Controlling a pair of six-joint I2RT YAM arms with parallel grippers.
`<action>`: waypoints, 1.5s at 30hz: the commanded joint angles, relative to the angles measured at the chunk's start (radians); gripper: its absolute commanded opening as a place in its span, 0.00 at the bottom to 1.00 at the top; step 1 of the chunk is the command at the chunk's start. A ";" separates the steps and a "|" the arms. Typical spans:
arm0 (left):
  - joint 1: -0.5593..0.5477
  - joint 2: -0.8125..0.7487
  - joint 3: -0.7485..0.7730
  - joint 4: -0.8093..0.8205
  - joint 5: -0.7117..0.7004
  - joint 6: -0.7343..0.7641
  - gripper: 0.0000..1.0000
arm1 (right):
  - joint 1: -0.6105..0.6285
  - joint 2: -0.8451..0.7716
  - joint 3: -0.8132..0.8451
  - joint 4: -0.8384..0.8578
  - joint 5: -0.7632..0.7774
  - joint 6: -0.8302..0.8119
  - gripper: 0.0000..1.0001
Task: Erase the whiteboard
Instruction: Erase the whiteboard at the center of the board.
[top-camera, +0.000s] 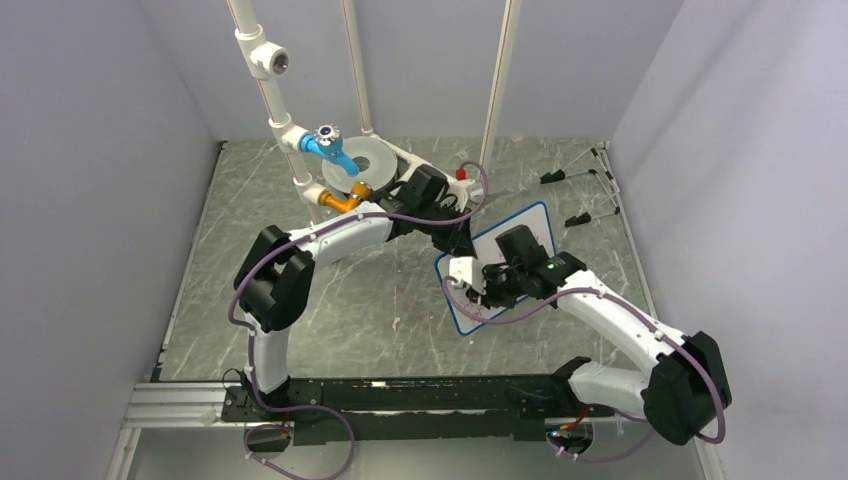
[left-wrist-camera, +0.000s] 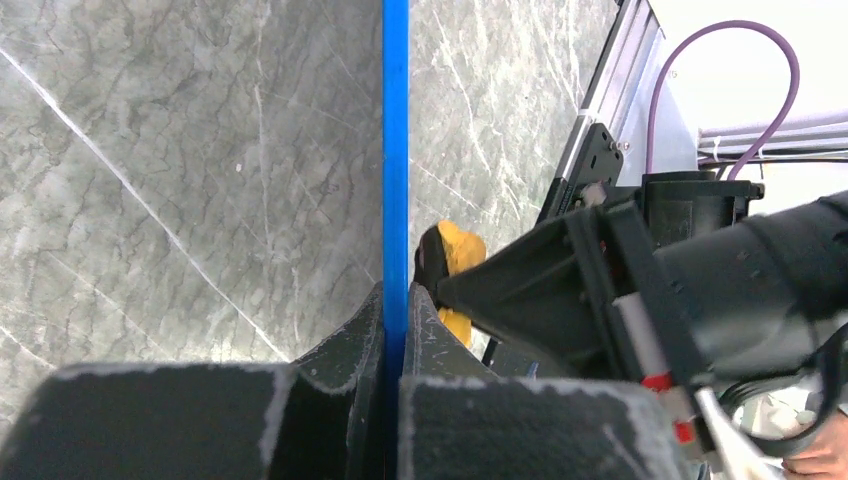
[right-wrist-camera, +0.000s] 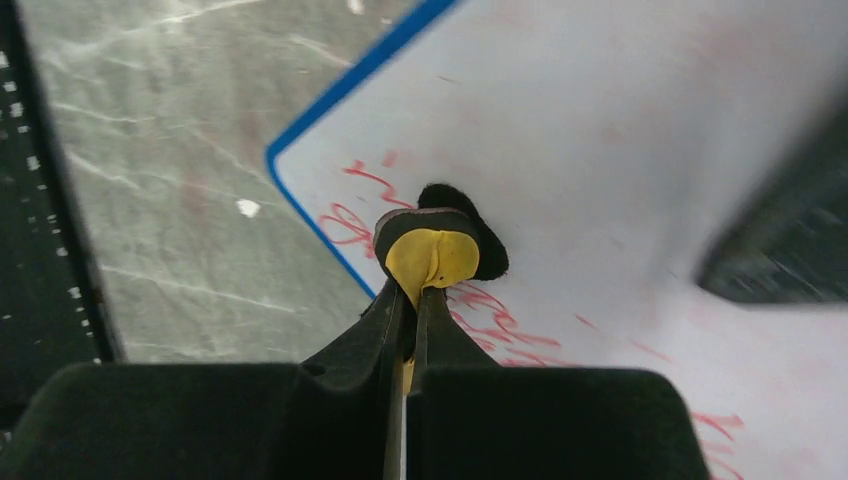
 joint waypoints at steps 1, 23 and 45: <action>-0.017 -0.076 0.000 0.054 0.078 0.015 0.00 | 0.054 0.031 0.000 -0.018 -0.037 -0.034 0.00; -0.014 -0.097 -0.037 0.084 0.087 0.004 0.00 | 0.044 0.016 0.005 0.037 0.005 0.014 0.00; -0.012 -0.104 -0.037 0.079 0.097 0.009 0.00 | -0.003 -0.001 0.016 0.070 0.021 0.069 0.00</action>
